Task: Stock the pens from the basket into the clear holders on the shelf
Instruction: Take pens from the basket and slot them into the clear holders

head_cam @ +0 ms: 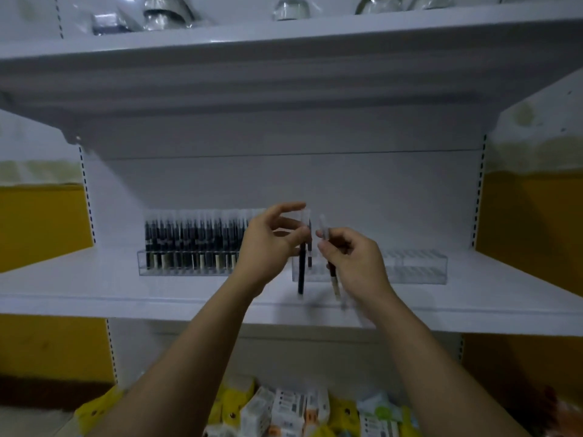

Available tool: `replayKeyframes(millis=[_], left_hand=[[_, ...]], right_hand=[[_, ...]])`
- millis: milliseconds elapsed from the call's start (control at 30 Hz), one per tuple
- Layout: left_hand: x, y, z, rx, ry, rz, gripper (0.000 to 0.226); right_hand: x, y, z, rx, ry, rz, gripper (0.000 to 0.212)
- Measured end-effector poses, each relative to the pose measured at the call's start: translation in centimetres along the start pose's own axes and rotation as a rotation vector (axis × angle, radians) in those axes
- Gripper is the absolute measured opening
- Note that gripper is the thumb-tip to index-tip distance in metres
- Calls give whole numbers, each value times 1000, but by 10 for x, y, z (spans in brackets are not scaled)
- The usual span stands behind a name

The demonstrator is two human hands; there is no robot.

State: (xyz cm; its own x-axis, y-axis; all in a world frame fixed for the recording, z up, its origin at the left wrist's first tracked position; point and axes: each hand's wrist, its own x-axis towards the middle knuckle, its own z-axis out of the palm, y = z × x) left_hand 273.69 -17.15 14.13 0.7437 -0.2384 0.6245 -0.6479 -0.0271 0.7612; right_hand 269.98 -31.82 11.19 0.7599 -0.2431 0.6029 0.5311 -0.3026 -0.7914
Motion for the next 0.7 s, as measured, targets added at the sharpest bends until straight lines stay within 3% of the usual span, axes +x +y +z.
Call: replayKeyframes(millis=[67,167,233,400,700], left_hand=[[18,-4,-1,-34,20,9,42],[42,-16,-2,-24,65,36,36],[56,-25,-3,-5,99,58,32],[86,-45,-3,3,148,107,29],[108,-79,8,113,159,158,29]], right_hand=[[24,2,4,-26,35,-21,18],[54,9,10,-69,87,-91,51],[70,14,12,-110,107,-153,61],[104,27,21,-155,158,-253,45],[123,55,33,-189,231,-284,47]])
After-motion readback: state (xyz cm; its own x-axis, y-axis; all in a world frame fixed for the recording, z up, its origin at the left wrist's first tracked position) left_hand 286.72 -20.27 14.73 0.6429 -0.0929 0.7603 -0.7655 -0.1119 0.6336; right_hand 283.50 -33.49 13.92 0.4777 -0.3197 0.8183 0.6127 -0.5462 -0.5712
